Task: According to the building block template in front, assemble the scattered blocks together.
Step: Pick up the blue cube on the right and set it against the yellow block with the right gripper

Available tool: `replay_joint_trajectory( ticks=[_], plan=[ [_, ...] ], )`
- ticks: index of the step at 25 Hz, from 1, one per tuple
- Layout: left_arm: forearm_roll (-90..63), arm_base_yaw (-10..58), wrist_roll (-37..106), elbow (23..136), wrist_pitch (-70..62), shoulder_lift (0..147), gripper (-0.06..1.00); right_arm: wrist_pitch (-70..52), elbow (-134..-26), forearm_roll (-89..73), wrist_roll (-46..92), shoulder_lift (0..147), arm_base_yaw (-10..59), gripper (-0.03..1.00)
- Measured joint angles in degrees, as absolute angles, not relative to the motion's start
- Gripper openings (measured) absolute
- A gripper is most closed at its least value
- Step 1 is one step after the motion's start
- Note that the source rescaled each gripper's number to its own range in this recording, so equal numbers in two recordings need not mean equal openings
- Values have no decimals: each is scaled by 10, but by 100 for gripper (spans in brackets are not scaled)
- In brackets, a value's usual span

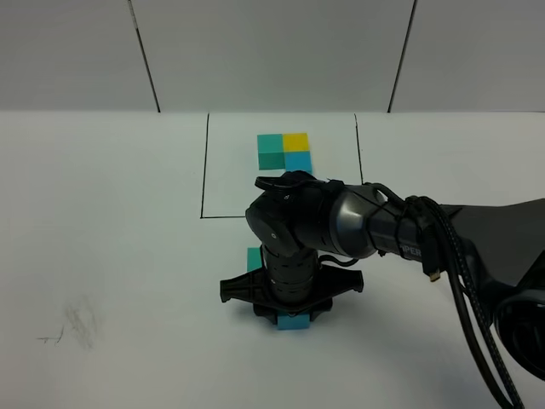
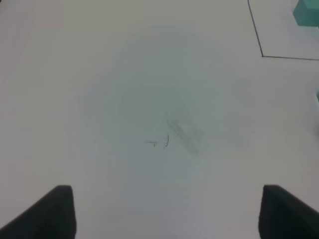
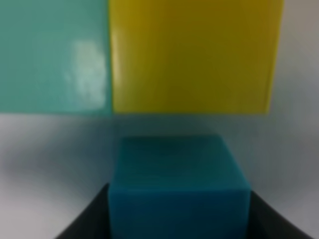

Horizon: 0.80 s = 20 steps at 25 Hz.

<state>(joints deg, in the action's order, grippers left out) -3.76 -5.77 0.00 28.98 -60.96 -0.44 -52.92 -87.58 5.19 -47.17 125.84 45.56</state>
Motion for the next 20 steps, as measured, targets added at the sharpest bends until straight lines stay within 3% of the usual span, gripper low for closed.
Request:
replay_joint_trajectory(
  ticks=[20],
  plan=[
    [-37, -58, 0, 290, -610, -4, 64, -514, -895, 48, -469, 1270, 440, 28]
  ],
)
